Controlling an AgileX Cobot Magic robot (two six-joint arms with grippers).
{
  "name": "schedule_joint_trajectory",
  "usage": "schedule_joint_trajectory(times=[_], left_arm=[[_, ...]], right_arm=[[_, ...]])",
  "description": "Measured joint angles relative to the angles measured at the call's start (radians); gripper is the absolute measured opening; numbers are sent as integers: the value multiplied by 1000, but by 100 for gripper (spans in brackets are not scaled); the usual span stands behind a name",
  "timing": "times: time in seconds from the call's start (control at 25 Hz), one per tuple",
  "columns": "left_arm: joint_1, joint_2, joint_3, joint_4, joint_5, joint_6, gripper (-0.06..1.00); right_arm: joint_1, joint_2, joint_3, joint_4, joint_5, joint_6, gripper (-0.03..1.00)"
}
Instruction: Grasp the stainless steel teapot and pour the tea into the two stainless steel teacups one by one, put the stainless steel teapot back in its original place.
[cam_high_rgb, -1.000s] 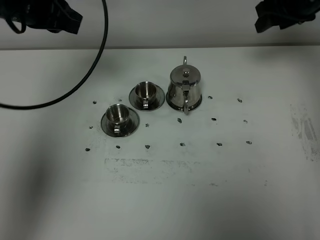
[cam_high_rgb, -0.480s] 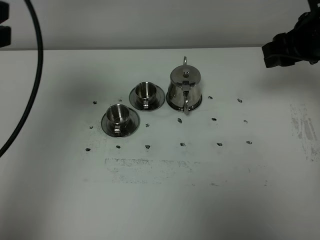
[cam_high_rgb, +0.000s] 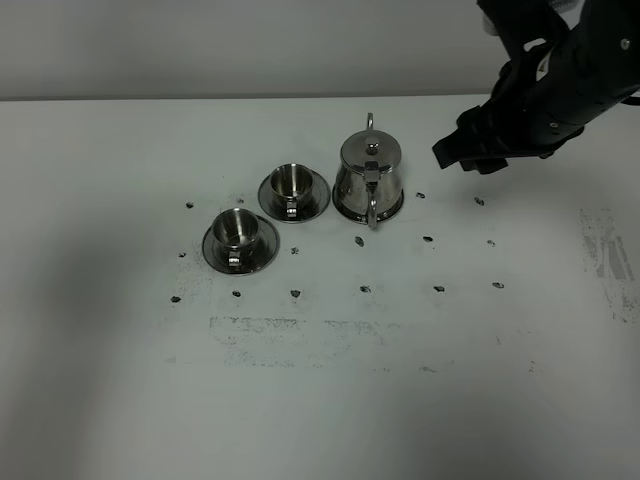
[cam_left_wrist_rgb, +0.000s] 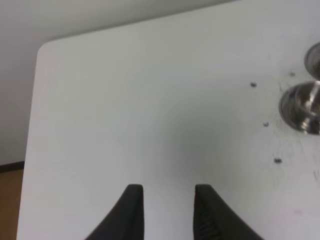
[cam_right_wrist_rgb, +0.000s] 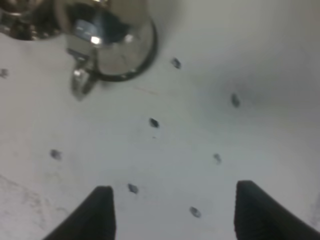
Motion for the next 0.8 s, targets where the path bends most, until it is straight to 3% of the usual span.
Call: schedule_joint_trajectory(times=[0.2, 0.44, 0.6, 0.8], left_arm=[[0, -217, 131, -9, 26, -32, 24], [0, -445, 223, -59, 134, -47, 24], [0, -527, 240, -121, 207, -47, 24], [0, -560, 300, -175, 215, -37, 24]], right_arm=[[49, 9, 0, -6, -22, 34, 53], [62, 9, 0, 1, -27, 47, 52], [80, 9, 0, 8, -27, 48, 52], [123, 42, 0, 13, -35, 50, 52]])
